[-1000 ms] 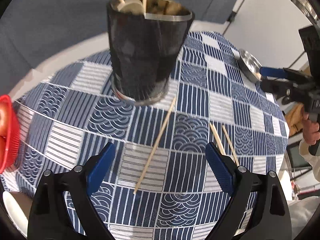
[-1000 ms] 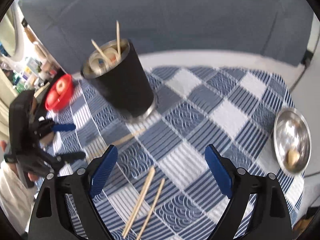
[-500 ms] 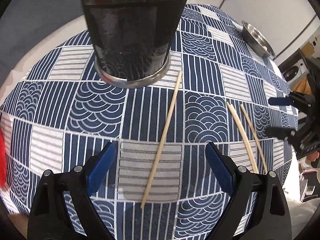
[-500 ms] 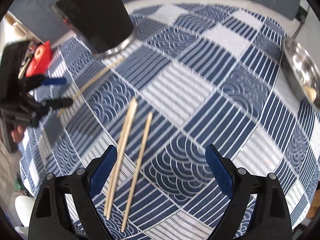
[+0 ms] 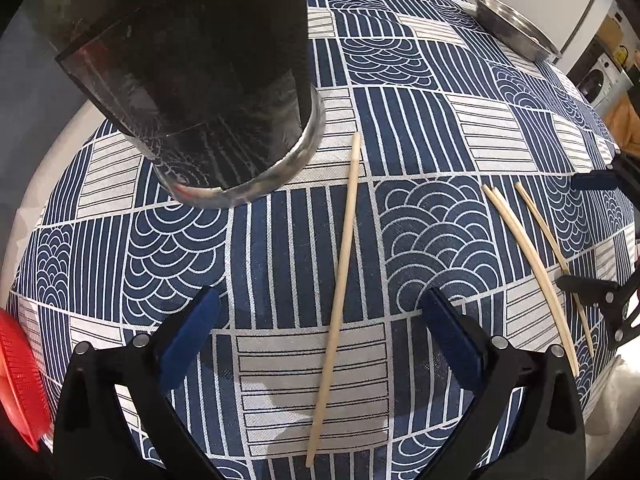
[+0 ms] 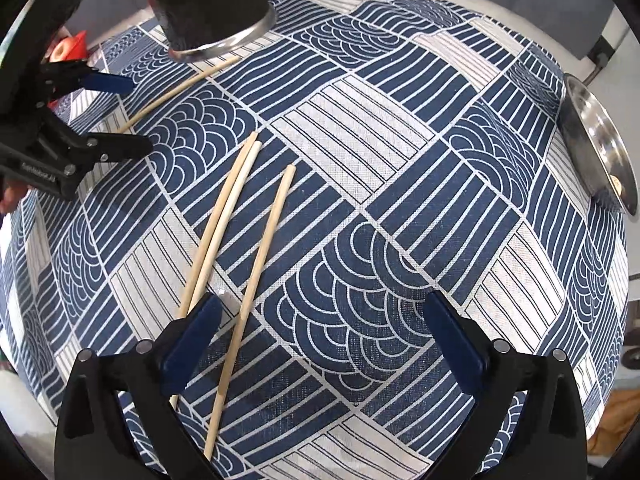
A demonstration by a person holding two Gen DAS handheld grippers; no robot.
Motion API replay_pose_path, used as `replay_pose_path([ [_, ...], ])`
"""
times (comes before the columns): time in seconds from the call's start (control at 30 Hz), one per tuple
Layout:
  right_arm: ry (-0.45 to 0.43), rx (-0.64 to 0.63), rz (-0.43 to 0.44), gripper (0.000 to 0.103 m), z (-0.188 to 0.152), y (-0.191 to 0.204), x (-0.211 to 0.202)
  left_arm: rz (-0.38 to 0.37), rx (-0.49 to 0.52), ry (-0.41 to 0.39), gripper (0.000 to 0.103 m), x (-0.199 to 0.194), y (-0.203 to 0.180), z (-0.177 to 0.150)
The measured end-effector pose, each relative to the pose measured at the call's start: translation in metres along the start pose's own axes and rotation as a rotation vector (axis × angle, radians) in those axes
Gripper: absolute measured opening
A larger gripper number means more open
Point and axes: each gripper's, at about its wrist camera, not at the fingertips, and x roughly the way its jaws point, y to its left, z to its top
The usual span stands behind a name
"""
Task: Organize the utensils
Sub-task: 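Lower both tools toward the loose chopsticks on the cloth, then grasp a chopstick with the left tool while the right tool grasps another chopstick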
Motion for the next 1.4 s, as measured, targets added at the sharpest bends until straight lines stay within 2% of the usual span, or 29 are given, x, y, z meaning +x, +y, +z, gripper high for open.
replay_pose_path([
  [0.2, -0.024, 0.002, 0.001, 0.097, -0.002, 0.0, -0.002, 0.001, -0.002, 0.014, 0.099, 0.002, 0.0, 0.004],
  [0.27, -0.036, 0.018, -0.003, 0.097, -0.013, -0.004, -0.006, 0.004, -0.016, 0.027, 0.099, 0.003, 0.001, 0.006],
  [0.37, -0.015, 0.03, -0.006, 0.097, -0.002, -0.008, -0.009, 0.017, -0.058, 0.039, 0.099, 0.004, 0.0, 0.009],
  [0.47, 0.015, -0.013, -0.001, 0.096, 0.005, -0.009, -0.01, 0.028, -0.1, 0.035, 0.098, 0.002, 0.001, 0.005],
  [0.57, 0.031, -0.043, 0.008, 0.092, 0.003, -0.015, -0.012, 0.036, -0.139, 0.011, 0.09, -0.003, 0.005, -0.001],
  [0.63, 0.028, -0.067, 0.013, 0.076, 0.0, -0.02, -0.016, 0.045, -0.169, 0.005, 0.071, -0.01, 0.011, -0.004],
  [0.67, 0.024, -0.081, 0.018, 0.069, -0.001, -0.023, -0.02, 0.049, -0.185, 0.002, 0.067, -0.012, 0.014, -0.006],
  [0.7, 0.026, -0.089, 0.021, 0.053, -0.001, -0.026, -0.024, 0.052, -0.198, -0.001, 0.058, -0.015, 0.016, -0.009],
  [0.73, 0.028, -0.093, 0.025, 0.03, -0.002, -0.028, -0.026, 0.052, -0.2, -0.002, 0.047, -0.018, 0.018, -0.012],
  [0.77, 0.034, -0.1, 0.03, 0.016, -0.002, -0.033, -0.029, 0.055, -0.204, 0.0, 0.04, -0.021, 0.017, -0.014],
  [0.8, 0.043, -0.097, 0.026, 0.007, -0.001, -0.038, -0.03, 0.051, -0.214, 0.004, 0.026, -0.023, 0.019, -0.017],
  [0.83, 0.046, -0.09, 0.043, 0.005, -0.001, -0.042, -0.03, 0.046, -0.231, 0.011, 0.013, -0.024, 0.021, -0.02],
  [0.87, 0.048, -0.081, 0.048, 0.004, -0.001, -0.047, -0.031, 0.032, -0.247, 0.016, 0.01, -0.026, 0.022, -0.024],
  [0.93, 0.046, -0.047, 0.052, 0.004, -0.002, -0.055, -0.032, -0.045, -0.333, 0.021, 0.009, -0.031, 0.033, -0.034],
  [0.97, 0.039, -0.043, 0.009, 0.005, -0.003, -0.057, -0.033, -0.071, -0.373, 0.02, 0.009, -0.032, 0.036, -0.04],
  [1.0, 0.032, -0.061, -0.018, 0.005, -0.006, -0.058, -0.034, -0.086, -0.403, 0.023, 0.008, -0.032, 0.036, -0.046],
  [1.03, 0.032, -0.06, -0.009, 0.005, -0.008, -0.061, -0.036, -0.096, -0.426, 0.028, 0.006, -0.034, 0.036, -0.055],
  [1.17, 0.041, 0.029, 0.146, 0.004, -0.011, -0.088, -0.039, -0.147, -0.562, 0.055, 0.005, -0.042, 0.04, -0.083],
  [1.33, 0.045, 0.17, 0.334, 0.004, -0.016, -0.125, -0.041, -0.149, -0.69, 0.09, 0.005, -0.059, 0.035, -0.12],
  [1.4, 0.042, 0.176, 0.363, 0.004, -0.022, -0.133, -0.044, -0.134, -0.716, 0.1, 0.005, -0.067, 0.03, -0.131],
])
